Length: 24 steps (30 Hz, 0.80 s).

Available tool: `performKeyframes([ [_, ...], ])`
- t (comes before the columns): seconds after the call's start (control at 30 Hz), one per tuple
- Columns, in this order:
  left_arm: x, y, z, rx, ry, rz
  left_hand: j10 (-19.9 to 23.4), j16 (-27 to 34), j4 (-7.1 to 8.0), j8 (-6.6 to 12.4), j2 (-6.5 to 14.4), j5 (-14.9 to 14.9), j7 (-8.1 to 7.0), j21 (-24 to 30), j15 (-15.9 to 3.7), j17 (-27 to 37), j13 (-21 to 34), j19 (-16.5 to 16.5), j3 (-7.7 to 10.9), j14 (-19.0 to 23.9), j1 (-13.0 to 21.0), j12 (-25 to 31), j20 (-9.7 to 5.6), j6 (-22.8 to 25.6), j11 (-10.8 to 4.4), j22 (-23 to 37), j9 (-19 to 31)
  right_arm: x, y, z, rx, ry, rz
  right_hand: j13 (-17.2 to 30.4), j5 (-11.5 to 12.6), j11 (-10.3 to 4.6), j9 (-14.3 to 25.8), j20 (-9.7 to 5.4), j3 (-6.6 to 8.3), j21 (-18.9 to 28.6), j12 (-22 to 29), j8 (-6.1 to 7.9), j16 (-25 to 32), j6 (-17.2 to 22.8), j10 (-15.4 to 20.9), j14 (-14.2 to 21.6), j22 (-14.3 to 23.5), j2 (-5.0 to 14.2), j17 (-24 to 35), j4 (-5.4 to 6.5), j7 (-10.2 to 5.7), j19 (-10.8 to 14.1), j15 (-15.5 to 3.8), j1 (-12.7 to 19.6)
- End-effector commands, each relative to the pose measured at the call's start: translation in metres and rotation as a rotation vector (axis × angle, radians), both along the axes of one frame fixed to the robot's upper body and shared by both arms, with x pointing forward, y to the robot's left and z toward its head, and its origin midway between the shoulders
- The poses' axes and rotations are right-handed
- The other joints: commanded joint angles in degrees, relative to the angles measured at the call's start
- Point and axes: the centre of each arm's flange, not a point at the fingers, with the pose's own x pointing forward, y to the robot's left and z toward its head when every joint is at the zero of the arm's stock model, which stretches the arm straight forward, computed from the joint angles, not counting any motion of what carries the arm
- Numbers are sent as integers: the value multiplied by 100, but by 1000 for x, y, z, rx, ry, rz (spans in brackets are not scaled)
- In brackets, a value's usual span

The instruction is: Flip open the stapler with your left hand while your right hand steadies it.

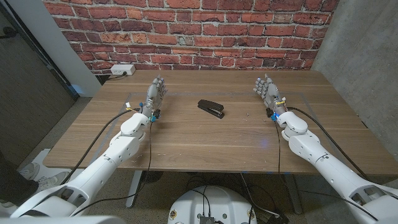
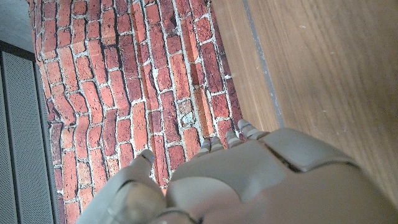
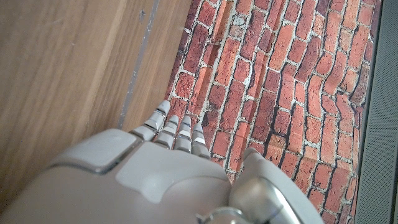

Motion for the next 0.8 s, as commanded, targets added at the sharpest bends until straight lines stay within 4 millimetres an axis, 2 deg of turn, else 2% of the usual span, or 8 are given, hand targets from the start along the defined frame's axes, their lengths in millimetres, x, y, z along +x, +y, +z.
performKeyframes([
  [0.03, 0, 1, 2, -2, -6, 3, -1131, 32, -2, 41, 705, 33, 9, 33, -10, 30, 13, -561, 22, -1114, -32, 29, -258, -1547, -26, 8, 7, 0, 0, 4, -1, -9, -1, 17, 25, 14, 29, -304, 35, 20, 29, 32, 35, 33, 50, 44, 19, 140, 24, -10, 5, -7, -8, 21],
  [0.43, -1, -2, 7, 21, -24, 15, -1060, 55, -4, 63, 707, 47, -38, 38, -10, 28, 13, -532, 15, -1053, -27, 56, -239, -1492, -71, 8, 8, -1, -1, 3, 2, -12, 3, 17, 24, 15, 29, -304, 39, -9, 33, 32, 37, 31, 61, 50, 21, 137, 24, -9, 2, -1, -15, 20],
  [0.67, -4, -4, 14, 48, -45, 34, -521, 154, -65, 231, 643, 67, -394, 127, 71, 9, 16, -206, 25, -533, 53, 186, 126, -836, -240, -5, 24, -2, -2, 0, 6, -15, 9, 17, 24, 25, 29, -294, 40, -19, 34, 32, 38, 32, 62, 55, 21, 134, 23, -10, 0, 15, -12, 20],
  [0.73, -4, -4, 16, 67, -47, 42, -392, 158, -127, 256, 584, 62, -504, 145, 122, -4, 17, -104, 40, -385, 125, 200, 323, -671, -255, -17, 27, -3, -2, 0, 4, -17, 10, 17, 24, 22, 29, -293, 41, -24, 34, 33, 39, 35, 64, 59, 21, 133, 23, -11, -3, 19, -13, 20],
  [0.8, -5, -4, 19, 84, -52, 44, -227, 155, -177, 280, 548, 56, -529, 142, 131, -15, 18, -60, 64, -281, 197, 234, 360, -529, -293, -25, 29, -3, -2, 0, 5, -18, 12, 17, 23, 26, 29, -287, 42, -25, 36, 35, 40, 40, 69, 63, 21, 132, 23, -13, 2, 26, -6, 22],
])
